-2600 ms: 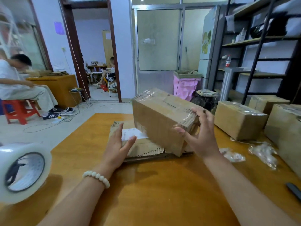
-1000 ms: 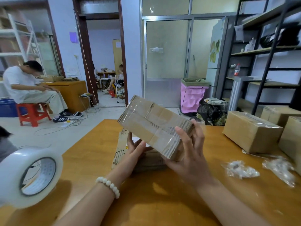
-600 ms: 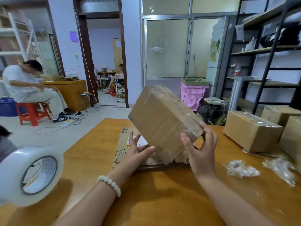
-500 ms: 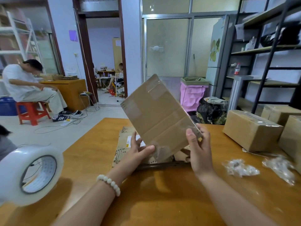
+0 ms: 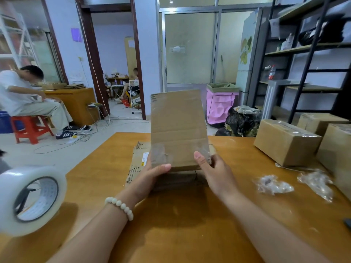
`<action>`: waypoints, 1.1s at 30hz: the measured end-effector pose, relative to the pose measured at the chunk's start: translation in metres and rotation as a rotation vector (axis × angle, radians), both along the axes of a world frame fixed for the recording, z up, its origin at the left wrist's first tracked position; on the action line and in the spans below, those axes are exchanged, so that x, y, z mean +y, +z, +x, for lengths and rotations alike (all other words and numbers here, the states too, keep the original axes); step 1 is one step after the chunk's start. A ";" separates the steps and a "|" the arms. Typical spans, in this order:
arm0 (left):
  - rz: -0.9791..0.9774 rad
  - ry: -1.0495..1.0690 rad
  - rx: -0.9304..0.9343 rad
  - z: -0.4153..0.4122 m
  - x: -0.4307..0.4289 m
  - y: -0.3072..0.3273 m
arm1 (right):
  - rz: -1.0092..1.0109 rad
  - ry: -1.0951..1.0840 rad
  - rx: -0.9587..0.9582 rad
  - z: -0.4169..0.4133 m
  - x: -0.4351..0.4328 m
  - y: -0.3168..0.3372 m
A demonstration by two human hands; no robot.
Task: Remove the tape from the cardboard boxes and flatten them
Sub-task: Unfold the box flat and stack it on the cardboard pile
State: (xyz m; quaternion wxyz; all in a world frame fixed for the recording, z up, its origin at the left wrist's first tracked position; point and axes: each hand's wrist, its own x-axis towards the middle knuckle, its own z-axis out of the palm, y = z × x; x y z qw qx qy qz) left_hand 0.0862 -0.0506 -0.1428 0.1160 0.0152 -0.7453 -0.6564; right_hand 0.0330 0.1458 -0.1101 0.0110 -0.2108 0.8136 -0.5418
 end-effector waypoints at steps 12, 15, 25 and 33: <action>0.236 0.090 0.080 0.000 0.004 0.009 | 0.031 -0.020 0.016 -0.001 -0.003 -0.006; 0.259 0.122 0.113 0.000 0.004 0.008 | 0.048 -0.035 0.067 -0.003 -0.003 -0.007; 0.273 0.110 0.176 -0.004 0.003 0.007 | 0.112 -0.054 0.143 0.003 -0.001 -0.003; 0.300 0.127 0.121 -0.006 0.003 0.006 | 0.063 -0.048 0.134 0.003 0.000 -0.005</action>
